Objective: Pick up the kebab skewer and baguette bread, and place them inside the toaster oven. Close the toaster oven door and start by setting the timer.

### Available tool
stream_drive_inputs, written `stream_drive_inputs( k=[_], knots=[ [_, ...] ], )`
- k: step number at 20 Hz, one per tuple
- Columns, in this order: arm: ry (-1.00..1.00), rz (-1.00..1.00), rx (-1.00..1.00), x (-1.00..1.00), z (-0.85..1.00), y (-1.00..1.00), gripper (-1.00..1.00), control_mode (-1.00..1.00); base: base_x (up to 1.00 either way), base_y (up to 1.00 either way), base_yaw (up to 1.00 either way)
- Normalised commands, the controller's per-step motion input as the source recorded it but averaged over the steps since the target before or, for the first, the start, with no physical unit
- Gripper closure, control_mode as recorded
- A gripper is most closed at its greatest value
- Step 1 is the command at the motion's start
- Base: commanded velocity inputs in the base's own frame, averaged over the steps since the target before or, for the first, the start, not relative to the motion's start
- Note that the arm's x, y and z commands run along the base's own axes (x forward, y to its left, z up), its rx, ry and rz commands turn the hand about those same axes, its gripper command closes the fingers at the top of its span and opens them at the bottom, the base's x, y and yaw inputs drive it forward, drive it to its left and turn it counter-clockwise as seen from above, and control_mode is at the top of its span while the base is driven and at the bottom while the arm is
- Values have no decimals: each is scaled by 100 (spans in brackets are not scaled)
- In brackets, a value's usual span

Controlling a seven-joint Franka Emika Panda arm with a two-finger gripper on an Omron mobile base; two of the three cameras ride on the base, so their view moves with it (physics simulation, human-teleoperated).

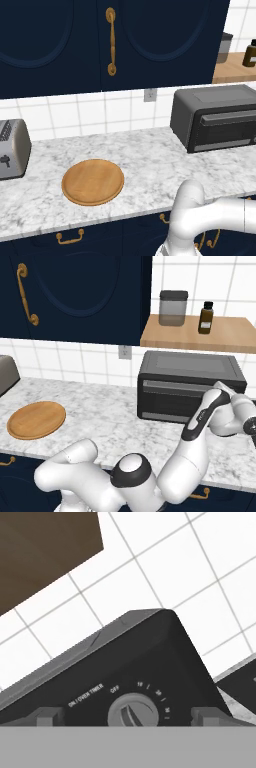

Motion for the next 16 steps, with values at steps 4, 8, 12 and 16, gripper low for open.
stream_drive_inputs(
  k=[4, 8, 12, 16],
  knots=[
    [0, 1, 0, 0, -5, 0, -100, -100, 0, 0, 0],
    [-3, 0, 0, 0, -14, 0, -100, -100, 0, 0, 0],
    [-1, 0, 0, 1, -7, 0, -100, -100, 0, 0, 0],
    [0, 0, 0, 4, 0, 4, -100, -100, 0, 0, 0]
  ],
)
